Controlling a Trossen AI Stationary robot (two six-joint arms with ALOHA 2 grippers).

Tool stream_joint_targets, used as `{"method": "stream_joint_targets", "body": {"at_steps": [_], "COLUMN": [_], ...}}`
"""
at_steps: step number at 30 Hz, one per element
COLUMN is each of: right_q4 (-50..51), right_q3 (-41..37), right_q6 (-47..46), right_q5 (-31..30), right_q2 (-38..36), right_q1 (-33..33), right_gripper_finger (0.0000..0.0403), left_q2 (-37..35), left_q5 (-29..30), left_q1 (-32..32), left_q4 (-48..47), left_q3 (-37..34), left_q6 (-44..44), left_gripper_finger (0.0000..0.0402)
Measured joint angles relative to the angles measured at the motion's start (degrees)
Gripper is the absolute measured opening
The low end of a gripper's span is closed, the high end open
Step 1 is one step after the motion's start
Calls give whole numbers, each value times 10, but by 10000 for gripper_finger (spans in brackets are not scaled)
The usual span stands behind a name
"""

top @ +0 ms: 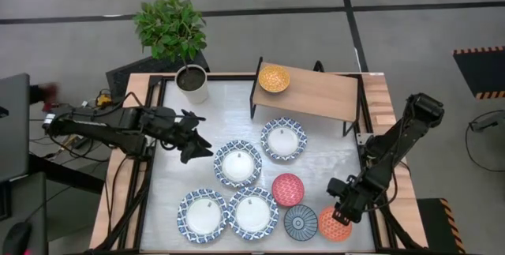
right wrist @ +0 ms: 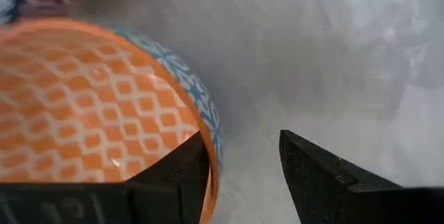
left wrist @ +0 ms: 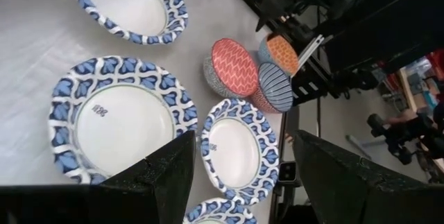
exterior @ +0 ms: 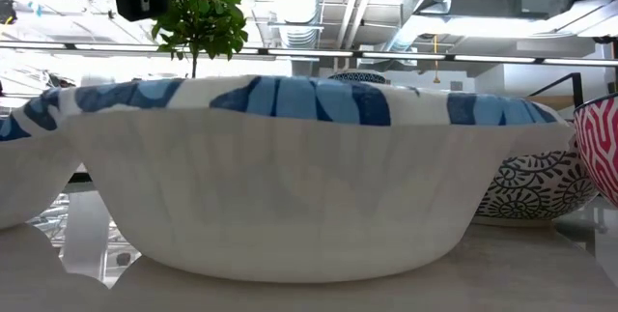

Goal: Place and stack bowls onto a shelf
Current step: Stack the orange bowl on top of the yellow bowl on the shelf

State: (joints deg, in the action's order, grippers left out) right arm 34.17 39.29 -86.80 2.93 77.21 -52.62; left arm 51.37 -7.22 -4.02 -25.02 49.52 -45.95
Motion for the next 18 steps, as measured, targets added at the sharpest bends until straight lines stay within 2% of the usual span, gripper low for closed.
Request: {"method": "stream_joint_targets", "body": {"at_steps": [4, 10, 18], "right_q4": [7, 7, 15], "right_q3": [-2, -1, 0], "right_q6": [2, 6, -32], "right_q5": [23, 34, 35], "right_q2": [0, -1, -2], "right_q1": [4, 7, 27], "right_gripper_finger": [157, 43, 37], "left_q2": [0, 0, 0], "left_q5": [0, 8, 21], "left_q1": [3, 3, 3], "left_q4": [-3, -4, -14], "left_q3": [0, 0, 0], "left_q6": [3, 18, 23], "left_gripper_finger": [228, 228, 228]}}
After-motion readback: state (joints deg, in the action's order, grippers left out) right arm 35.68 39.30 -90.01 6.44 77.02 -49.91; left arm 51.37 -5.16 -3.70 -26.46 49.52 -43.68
